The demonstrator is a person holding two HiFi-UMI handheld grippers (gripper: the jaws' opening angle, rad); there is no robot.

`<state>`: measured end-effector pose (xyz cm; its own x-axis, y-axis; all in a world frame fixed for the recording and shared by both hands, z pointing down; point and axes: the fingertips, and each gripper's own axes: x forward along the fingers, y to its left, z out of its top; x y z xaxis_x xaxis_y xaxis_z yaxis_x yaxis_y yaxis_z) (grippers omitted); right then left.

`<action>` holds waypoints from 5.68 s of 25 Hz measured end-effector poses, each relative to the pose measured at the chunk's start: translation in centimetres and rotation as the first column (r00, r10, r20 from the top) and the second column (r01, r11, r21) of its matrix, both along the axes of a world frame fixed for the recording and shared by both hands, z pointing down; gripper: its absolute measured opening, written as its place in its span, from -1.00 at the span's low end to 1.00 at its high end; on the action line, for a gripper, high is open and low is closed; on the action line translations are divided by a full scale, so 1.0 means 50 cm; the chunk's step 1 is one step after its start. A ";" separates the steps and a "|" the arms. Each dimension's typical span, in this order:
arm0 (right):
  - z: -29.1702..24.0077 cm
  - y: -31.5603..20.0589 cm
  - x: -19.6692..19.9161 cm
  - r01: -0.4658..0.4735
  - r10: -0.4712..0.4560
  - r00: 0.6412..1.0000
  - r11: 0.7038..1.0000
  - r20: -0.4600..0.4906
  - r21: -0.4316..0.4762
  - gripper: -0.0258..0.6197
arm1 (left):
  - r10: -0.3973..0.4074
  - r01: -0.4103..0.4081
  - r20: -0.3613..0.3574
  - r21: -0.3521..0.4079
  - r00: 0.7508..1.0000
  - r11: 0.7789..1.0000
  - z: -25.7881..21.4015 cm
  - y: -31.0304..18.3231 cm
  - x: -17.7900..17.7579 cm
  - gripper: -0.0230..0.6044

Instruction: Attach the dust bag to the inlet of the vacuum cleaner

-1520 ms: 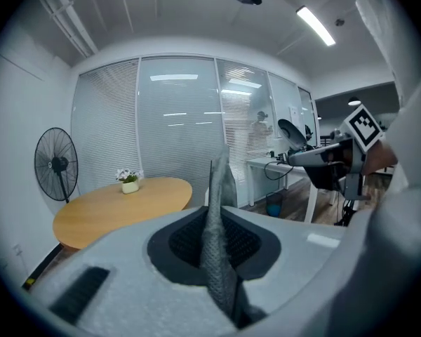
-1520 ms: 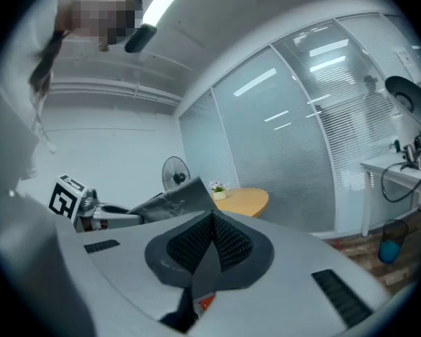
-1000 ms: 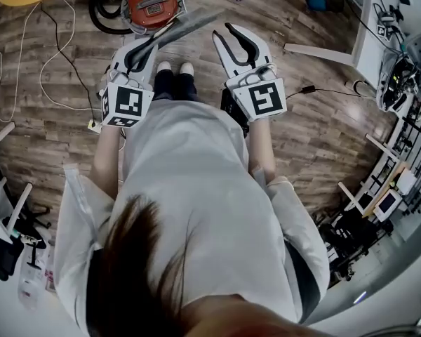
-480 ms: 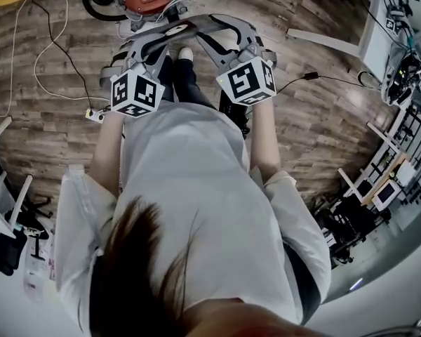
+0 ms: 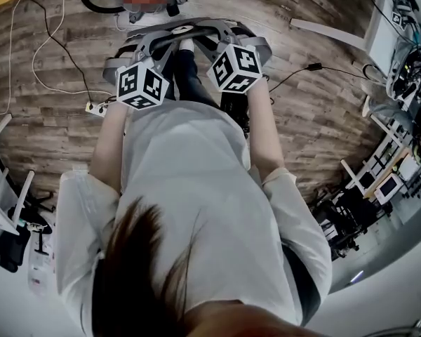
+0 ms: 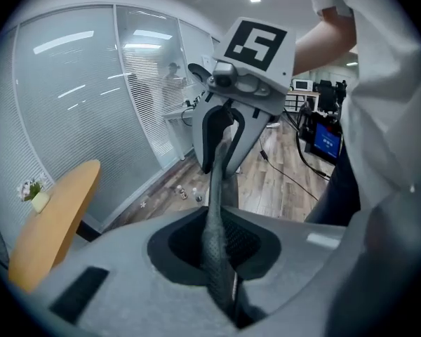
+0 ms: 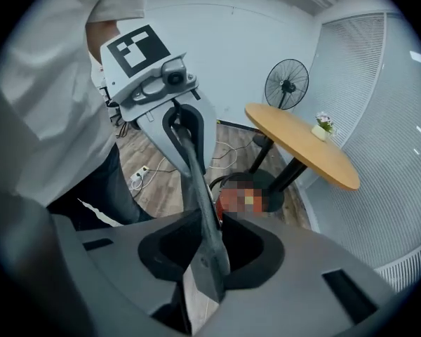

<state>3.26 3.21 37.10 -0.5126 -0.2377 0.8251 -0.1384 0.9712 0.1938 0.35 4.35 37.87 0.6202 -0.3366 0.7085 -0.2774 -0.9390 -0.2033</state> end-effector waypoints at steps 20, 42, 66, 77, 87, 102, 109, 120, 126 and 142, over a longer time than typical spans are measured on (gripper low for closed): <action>0.291 0.006 0.018 0.045 -0.062 0.991 0.989 -0.116 -0.142 -0.77 | -0.079 0.094 0.090 -0.173 0.993 0.980 0.298 0.002 0.011 -0.79; 0.676 0.001 0.012 0.092 -0.134 0.980 0.960 -0.147 -0.263 -0.78 | -0.164 0.224 0.193 -0.348 0.967 0.911 0.684 0.000 0.000 -0.79; 0.797 -0.059 0.027 0.126 -0.179 0.969 0.950 -0.169 -0.285 -0.79 | -0.158 0.235 0.225 -0.376 0.961 0.896 0.801 -0.052 0.013 -0.80; 0.787 -0.092 0.025 0.155 -0.206 0.962 0.953 -0.179 -0.262 -0.79 | -0.174 0.250 0.229 -0.360 0.958 0.899 0.795 -0.085 0.011 -0.80; 0.788 -0.108 0.014 0.183 -0.232 0.957 0.949 -0.175 -0.257 -0.79 | -0.175 0.251 0.233 -0.358 0.957 0.899 0.797 -0.101 0.000 -0.80; 0.790 -0.137 -0.012 0.269 -0.319 0.934 0.923 -0.161 -0.274 -0.78 | -0.246 0.327 0.245 -0.384 0.938 0.863 0.796 -0.119 -0.023 -0.79; 0.787 -0.135 -0.001 0.155 -0.195 0.970 0.955 -0.144 -0.254 -0.78 | -0.216 0.303 0.259 -0.365 0.941 0.880 0.795 -0.135 -0.019 -0.78; 0.789 -0.148 0.009 0.147 -0.187 0.969 0.961 -0.164 -0.233 -0.78 | -0.254 0.337 0.258 -0.366 0.932 0.867 0.792 -0.156 -0.015 -0.73; 0.791 -0.153 -0.001 0.325 -0.377 0.904 0.913 -0.203 -0.248 -0.77 | -0.417 0.476 0.229 -0.400 0.879 0.783 0.796 -0.147 -0.021 -0.73; 0.795 -0.163 0.017 -0.103 0.077 0.993 0.933 -0.088 -0.345 -0.74 | -0.332 0.389 0.205 -0.419 0.921 0.821 0.797 -0.176 -0.002 -0.70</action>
